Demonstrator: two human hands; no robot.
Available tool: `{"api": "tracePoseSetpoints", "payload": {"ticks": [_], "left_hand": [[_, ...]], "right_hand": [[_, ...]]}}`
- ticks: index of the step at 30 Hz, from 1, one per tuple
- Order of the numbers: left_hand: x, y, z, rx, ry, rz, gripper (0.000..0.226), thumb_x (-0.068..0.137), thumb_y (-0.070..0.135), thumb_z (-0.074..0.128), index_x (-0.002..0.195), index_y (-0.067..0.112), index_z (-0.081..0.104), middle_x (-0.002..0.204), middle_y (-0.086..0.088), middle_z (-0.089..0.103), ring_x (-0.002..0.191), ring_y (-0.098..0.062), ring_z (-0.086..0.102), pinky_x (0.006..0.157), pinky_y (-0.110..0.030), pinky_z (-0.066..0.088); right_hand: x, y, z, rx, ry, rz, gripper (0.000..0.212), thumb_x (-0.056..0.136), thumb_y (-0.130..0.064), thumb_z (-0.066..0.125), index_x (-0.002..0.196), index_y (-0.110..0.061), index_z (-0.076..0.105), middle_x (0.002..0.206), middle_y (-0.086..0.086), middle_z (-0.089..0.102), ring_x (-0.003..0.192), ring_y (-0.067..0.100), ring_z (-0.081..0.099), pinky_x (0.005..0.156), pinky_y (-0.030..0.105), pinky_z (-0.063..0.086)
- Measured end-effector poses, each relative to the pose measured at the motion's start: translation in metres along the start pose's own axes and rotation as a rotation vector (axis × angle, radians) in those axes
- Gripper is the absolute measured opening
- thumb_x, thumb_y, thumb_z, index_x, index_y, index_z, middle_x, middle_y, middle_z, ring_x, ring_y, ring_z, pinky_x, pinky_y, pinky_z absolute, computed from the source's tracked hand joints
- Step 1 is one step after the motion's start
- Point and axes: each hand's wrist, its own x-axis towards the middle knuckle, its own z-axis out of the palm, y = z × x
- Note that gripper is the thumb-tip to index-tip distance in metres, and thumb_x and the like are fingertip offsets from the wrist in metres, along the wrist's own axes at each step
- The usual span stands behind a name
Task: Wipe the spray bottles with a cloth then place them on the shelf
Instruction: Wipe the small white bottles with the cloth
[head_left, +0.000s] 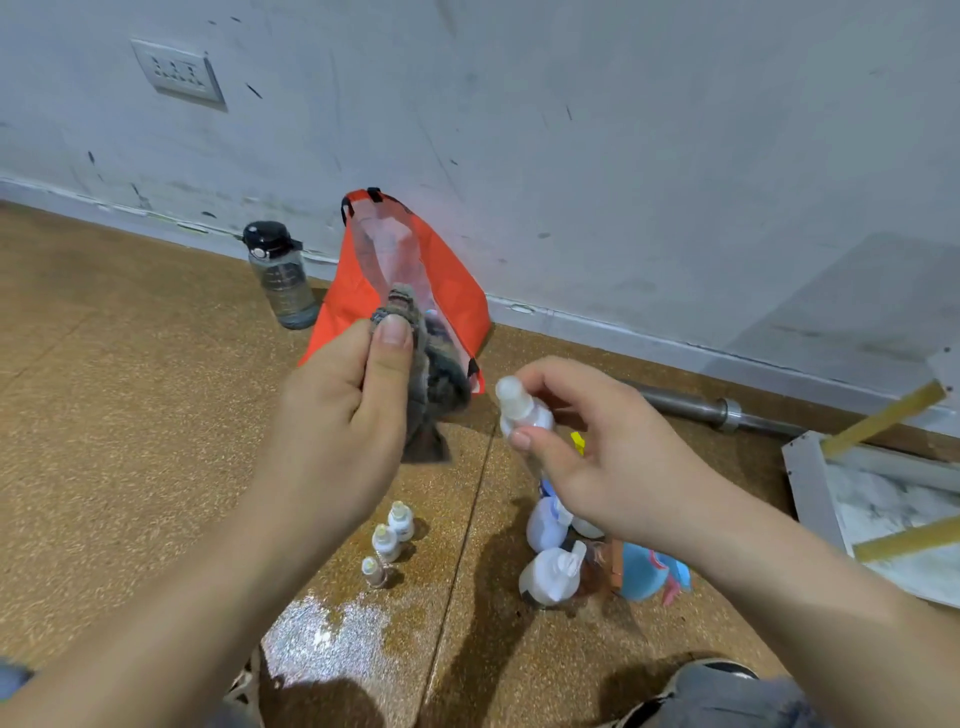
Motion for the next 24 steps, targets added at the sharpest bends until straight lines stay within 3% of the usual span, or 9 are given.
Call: {"api": "tracePoseSetpoints", "payload": {"ticks": [5,7,9,10,12,15,19,21,24], "left_hand": [[-0.013,0.014,0.001,-0.248,-0.066,0.039,0.052,0.113,0.039,0.029,0.090,0.002,0.057,0.073,-0.015,0.054,0.064,-0.025,0.047,0.056,-0.034,0.036],[-0.019,0.020,0.006,-0.278,-0.100,0.105,0.046,0.113,0.038,0.031,0.090,0.009,0.060,0.068,0.003,0.052,0.062,-0.014,0.047,0.059,-0.028,0.037],[-0.022,0.019,0.011,-0.215,-0.128,0.160,0.026,0.107,0.037,0.047,0.106,0.018,0.065,0.078,0.014,0.060,0.072,-0.007,0.058,0.068,-0.025,0.044],[-0.022,0.017,0.014,-0.203,-0.128,0.139,0.019,0.103,0.037,0.054,0.112,0.023,0.063,0.085,0.016,0.064,0.077,-0.005,0.062,0.071,-0.022,0.046],[-0.021,0.016,0.016,-0.301,-0.208,-0.004,0.027,0.097,0.046,0.057,0.121,0.034,0.059,0.083,0.015,0.067,0.072,-0.001,0.062,0.067,-0.017,0.048],[-0.020,0.020,0.020,-0.487,-0.352,-0.218,0.029,0.101,0.053,0.051,0.125,0.040,0.061,0.099,0.001,0.074,0.088,-0.017,0.070,0.080,-0.026,0.059],[-0.017,0.018,0.027,-0.476,-0.181,-0.290,0.021,0.109,0.019,0.047,0.101,0.018,0.067,0.079,0.001,0.063,0.074,-0.012,0.057,0.063,-0.024,0.048],[-0.015,0.011,0.030,-0.431,-0.150,-0.309,0.022,0.109,0.019,0.047,0.097,0.017,0.065,0.072,0.006,0.059,0.068,-0.011,0.053,0.061,-0.029,0.044],[-0.011,0.000,0.032,-0.448,-0.065,-0.420,0.022,0.109,0.023,0.049,0.103,0.016,0.069,0.077,0.006,0.069,0.071,-0.009,0.061,0.061,-0.021,0.048]], "right_hand": [[0.003,-0.003,0.005,-0.004,0.036,-0.087,0.024,0.089,-0.013,0.068,0.105,-0.030,0.064,0.098,-0.003,0.061,0.093,0.016,0.059,0.079,0.032,0.047],[0.004,-0.006,0.007,0.011,0.040,-0.105,0.030,0.089,-0.009,0.068,0.103,-0.034,0.061,0.100,-0.005,0.061,0.096,0.015,0.059,0.077,0.029,0.046],[0.004,-0.011,0.011,0.021,0.042,-0.118,0.031,0.087,-0.007,0.064,0.110,-0.029,0.067,0.114,-0.006,0.064,0.110,0.014,0.061,0.088,0.029,0.050],[0.003,-0.013,0.012,0.008,0.050,-0.111,0.031,0.087,-0.009,0.060,0.114,-0.022,0.068,0.119,-0.007,0.063,0.114,0.014,0.060,0.092,0.030,0.051],[0.002,-0.015,0.013,-0.015,0.074,-0.100,0.026,0.085,-0.012,0.055,0.109,-0.013,0.067,0.114,-0.006,0.060,0.108,0.018,0.060,0.088,0.036,0.053],[0.002,-0.014,0.011,-0.073,0.081,-0.126,0.024,0.085,-0.010,0.054,0.106,-0.008,0.064,0.107,0.002,0.057,0.099,0.023,0.058,0.080,0.045,0.053],[-0.002,-0.013,0.020,-0.157,0.035,-0.223,0.011,0.084,-0.009,0.058,0.095,-0.010,0.060,0.096,0.001,0.050,0.090,0.024,0.054,0.074,0.045,0.050],[-0.003,-0.010,0.022,-0.114,0.020,-0.217,0.010,0.085,-0.008,0.059,0.094,-0.013,0.059,0.094,-0.003,0.048,0.088,0.017,0.050,0.074,0.037,0.046],[-0.002,-0.009,0.020,-0.004,0.029,-0.142,0.019,0.087,-0.009,0.062,0.104,-0.018,0.066,0.095,-0.005,0.053,0.088,0.013,0.054,0.074,0.029,0.045]]}}
